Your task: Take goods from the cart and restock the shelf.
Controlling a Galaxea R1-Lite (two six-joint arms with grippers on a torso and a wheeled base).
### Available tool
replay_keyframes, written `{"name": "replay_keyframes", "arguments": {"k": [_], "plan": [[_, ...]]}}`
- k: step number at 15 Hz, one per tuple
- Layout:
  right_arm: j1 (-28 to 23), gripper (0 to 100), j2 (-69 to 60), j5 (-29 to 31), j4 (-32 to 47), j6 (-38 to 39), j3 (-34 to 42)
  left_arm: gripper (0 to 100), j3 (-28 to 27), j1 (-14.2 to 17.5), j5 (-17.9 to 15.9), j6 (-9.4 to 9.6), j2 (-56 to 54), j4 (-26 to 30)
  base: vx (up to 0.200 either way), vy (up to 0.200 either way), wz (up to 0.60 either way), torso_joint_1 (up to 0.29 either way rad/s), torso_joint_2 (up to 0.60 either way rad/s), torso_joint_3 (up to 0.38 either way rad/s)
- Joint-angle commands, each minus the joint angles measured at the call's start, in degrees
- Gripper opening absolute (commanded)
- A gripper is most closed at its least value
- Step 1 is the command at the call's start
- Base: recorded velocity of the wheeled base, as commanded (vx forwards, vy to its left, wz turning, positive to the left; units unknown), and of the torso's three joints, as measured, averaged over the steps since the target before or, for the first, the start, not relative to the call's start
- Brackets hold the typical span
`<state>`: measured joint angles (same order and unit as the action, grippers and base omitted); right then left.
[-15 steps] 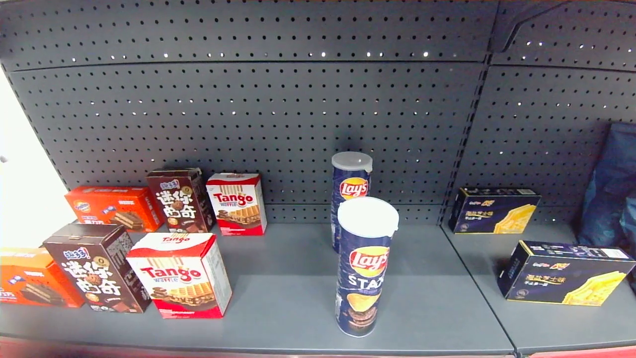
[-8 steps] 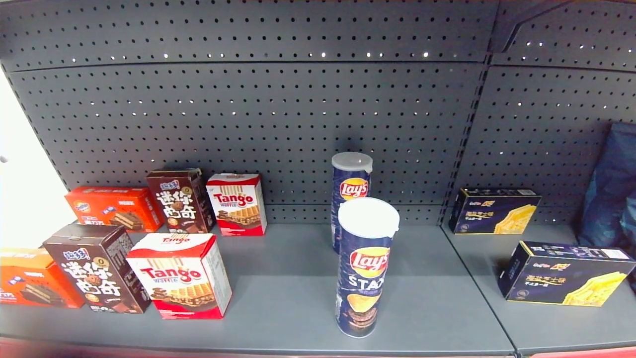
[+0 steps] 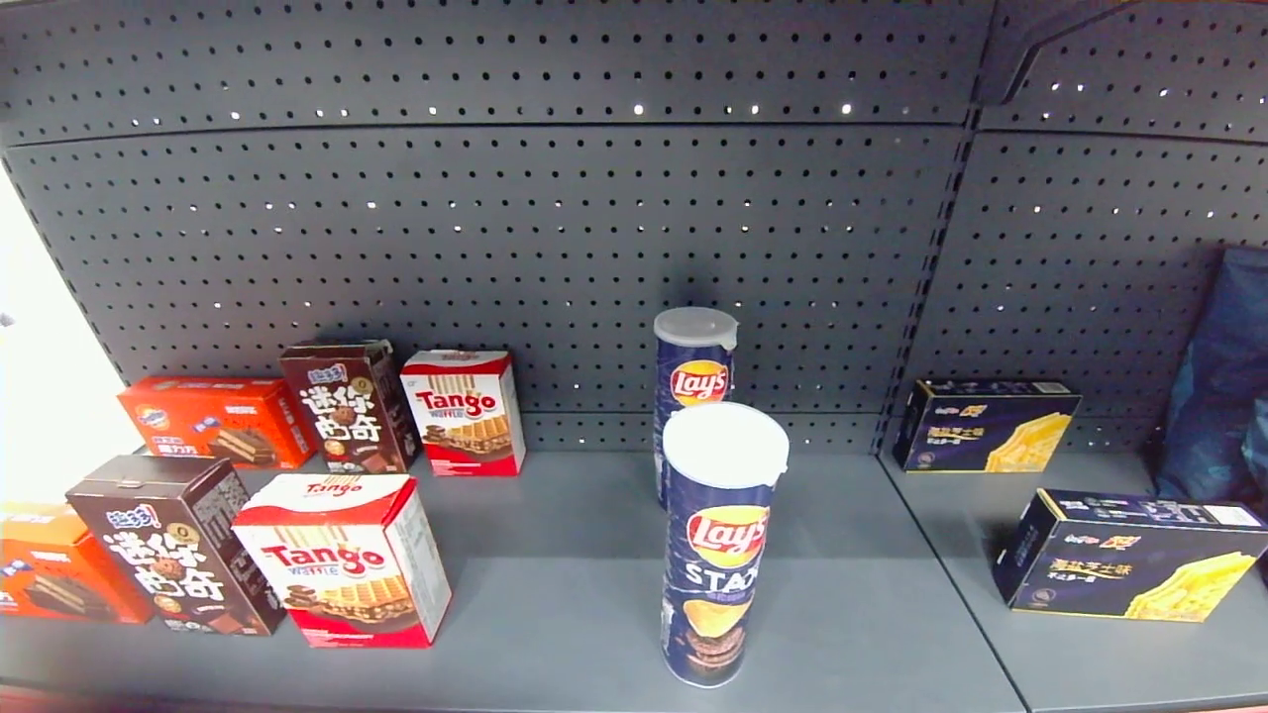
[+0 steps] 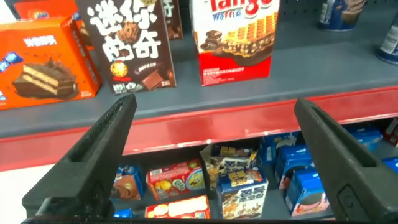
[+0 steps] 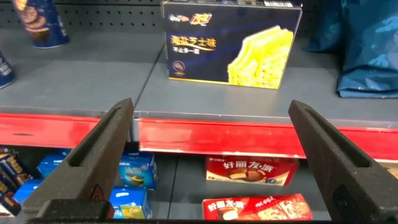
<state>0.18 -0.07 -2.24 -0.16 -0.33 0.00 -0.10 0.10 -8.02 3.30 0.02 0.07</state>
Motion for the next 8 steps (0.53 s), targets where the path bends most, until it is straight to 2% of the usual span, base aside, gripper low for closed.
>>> {"name": "replay_keyframes", "arguments": {"k": [1, 8], "plan": [[0.0, 100, 0.1, 0.0, -0.1, 0.0, 0.0, 100, 0.0, 0.0, 0.0, -0.05, 0.0, 0.0, 0.0, 0.0, 0.0, 0.0, 0.0, 0.0], [0.0, 100, 0.1, 0.0, -0.1, 0.0, 0.0, 100, 0.0, 0.0, 0.0, -0.05, 0.0, 0.0, 0.0, 0.0, 0.0, 0.0, 0.0, 0.0]]}}
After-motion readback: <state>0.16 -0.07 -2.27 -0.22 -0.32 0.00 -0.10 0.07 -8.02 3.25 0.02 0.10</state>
